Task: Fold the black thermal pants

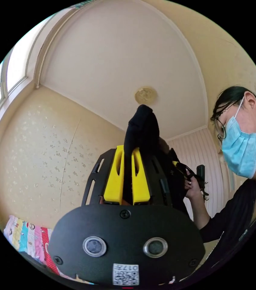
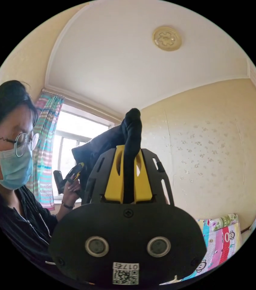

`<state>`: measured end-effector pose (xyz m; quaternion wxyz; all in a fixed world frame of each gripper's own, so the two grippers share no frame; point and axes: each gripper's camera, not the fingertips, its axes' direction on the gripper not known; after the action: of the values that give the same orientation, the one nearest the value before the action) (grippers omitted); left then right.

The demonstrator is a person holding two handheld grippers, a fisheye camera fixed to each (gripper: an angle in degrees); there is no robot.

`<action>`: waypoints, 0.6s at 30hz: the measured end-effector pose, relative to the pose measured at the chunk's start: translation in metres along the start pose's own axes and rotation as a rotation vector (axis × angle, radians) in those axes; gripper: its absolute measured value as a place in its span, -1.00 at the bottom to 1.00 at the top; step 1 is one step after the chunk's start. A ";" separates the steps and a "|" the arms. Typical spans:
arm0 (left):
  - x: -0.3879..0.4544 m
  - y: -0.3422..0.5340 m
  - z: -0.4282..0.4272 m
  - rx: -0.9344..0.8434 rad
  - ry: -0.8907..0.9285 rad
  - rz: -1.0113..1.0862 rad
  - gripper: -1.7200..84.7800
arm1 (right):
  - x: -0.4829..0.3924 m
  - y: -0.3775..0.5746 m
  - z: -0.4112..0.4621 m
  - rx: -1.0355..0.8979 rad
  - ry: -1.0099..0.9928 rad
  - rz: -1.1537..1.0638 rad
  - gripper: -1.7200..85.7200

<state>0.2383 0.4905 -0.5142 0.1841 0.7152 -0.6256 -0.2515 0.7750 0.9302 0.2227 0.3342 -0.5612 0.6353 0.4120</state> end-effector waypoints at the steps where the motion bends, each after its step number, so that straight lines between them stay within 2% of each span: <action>1: -0.009 0.011 0.020 -0.029 -0.039 -0.009 -0.87 | 0.020 0.007 0.017 -0.021 0.038 0.021 -0.87; 5: -0.062 0.067 0.113 -0.135 -0.205 0.016 -0.86 | 0.124 0.046 0.114 -0.143 0.201 0.082 -0.83; 7: -0.138 0.133 0.203 -0.274 -0.290 -0.007 -0.80 | 0.190 0.079 0.168 -0.186 0.286 0.088 -0.79; 8: -0.164 0.153 0.224 -0.329 -0.305 -0.048 -0.77 | 0.236 0.107 0.201 -0.233 0.343 0.094 -0.78; 10: -0.264 0.230 0.279 -0.597 -0.361 -0.327 -0.72 | 0.301 0.149 0.227 -0.321 0.391 0.198 -0.79; 12: -0.297 0.270 0.276 -0.644 -0.390 -0.378 -0.75 | 0.340 0.176 0.217 -0.328 0.381 0.293 -0.79; 15: -0.290 0.309 0.216 -0.596 -0.466 -0.260 -0.74 | 0.342 0.218 0.164 -0.278 0.329 0.226 -0.75; 18: -0.264 0.352 0.145 -0.719 -0.478 -0.278 -0.72 | 0.332 0.273 0.098 -0.383 0.289 0.294 -0.69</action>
<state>-0.1537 0.7059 -0.3930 0.2357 0.6051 -0.4213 -0.6330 0.4525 0.8816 -0.0742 0.0648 -0.5688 0.6616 0.4843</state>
